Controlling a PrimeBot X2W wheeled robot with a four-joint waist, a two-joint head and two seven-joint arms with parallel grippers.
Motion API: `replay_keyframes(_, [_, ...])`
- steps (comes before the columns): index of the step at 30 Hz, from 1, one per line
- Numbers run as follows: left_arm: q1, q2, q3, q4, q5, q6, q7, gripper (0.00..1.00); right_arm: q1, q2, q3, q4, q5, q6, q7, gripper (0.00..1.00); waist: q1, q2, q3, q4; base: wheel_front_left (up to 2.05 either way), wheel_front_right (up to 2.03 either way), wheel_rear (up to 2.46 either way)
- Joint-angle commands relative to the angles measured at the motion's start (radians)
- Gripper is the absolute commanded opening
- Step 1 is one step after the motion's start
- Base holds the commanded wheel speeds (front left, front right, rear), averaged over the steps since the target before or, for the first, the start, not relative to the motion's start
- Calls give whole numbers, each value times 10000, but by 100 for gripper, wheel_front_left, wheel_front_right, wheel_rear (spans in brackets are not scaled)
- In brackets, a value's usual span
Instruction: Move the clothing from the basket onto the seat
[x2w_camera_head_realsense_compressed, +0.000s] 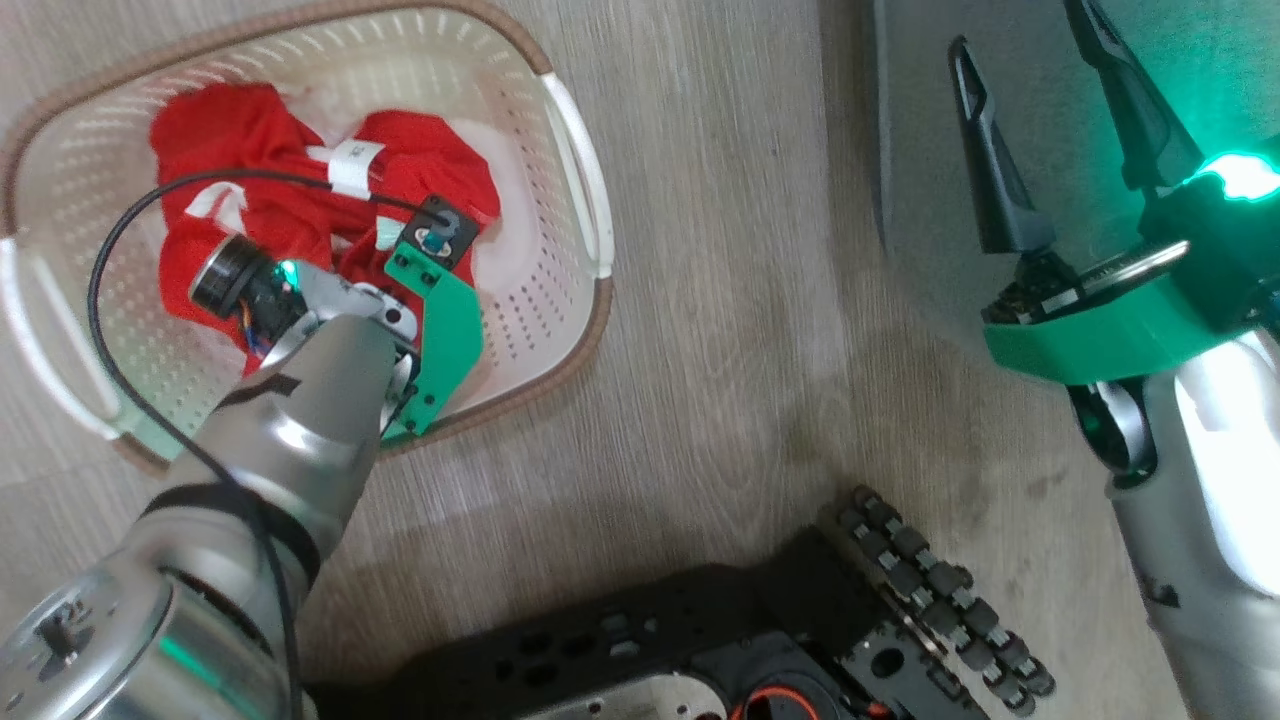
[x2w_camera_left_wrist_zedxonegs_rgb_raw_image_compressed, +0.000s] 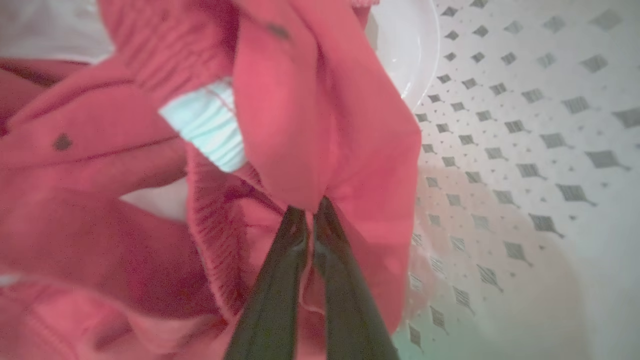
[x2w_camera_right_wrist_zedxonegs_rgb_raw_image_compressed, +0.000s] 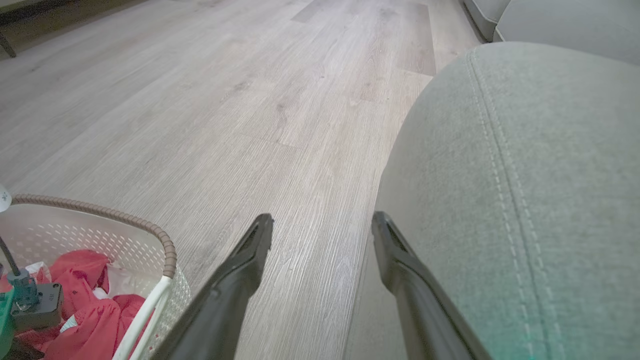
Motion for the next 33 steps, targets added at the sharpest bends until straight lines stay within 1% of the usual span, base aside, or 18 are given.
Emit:
replay_keyframes(1, [342,87,195,-72,-82,63,-92,0,251,-6,69,-229,70,-2,-63,100,-1,0,-285,100,0,0,0])
replay_keyframes(8, [904,-16,369,-73,-455,215,-1094,0,326,-51,120,139,84,-2,-63,100,-1,0,-1698,446,0,0,0])
replay_keyframes(14, [1390,-52,545,-155,-770,341,-2627,0,576,-96,141,534,136,-2,-63,100,-1,0,-3055,744,0,0,0])
replay_keyframes(20, [1795,-63,1108,-330,-1416,515,-4184,0,1003,-26,118,870,167,-2,-63,100,-1,0,-4420,1051,0,0,0])
replay_keyframes(24, [2009,-65,1504,-761,-1753,635,-4620,0,1333,44,164,1080,136,-2,-63,100,-1,0,-5241,1234,0,0,0])
replay_keyframes(26, [2073,-42,1796,-1280,-1836,767,-4666,0,1492,81,147,1162,126,-2,-63,100,-1,0,-5593,1329,0,0,0])
replay_keyframes(30, [2540,392,2855,-3466,-1542,1304,-4675,0,1769,116,99,1289,99,-2,-63,100,-1,0,-6167,1499,0,0,0])
replay_keyframes(31, [2741,491,3117,-4028,-1363,1380,-4676,0,1834,120,83,1324,96,-2,-63,100,-1,0,-6322,1547,0,0,0])
replay_keyframes(32, [2741,491,3117,-4028,-1363,1380,-4676,0,1834,120,83,1324,96,-2,-63,100,-1,0,-6322,1547,0,0,0])
replay_keyframes(33, [2944,579,3388,-4601,-1157,1438,-4676,0,1898,123,73,1354,97,-2,-63,100,-1,0,-6447,1584,0,0,0])
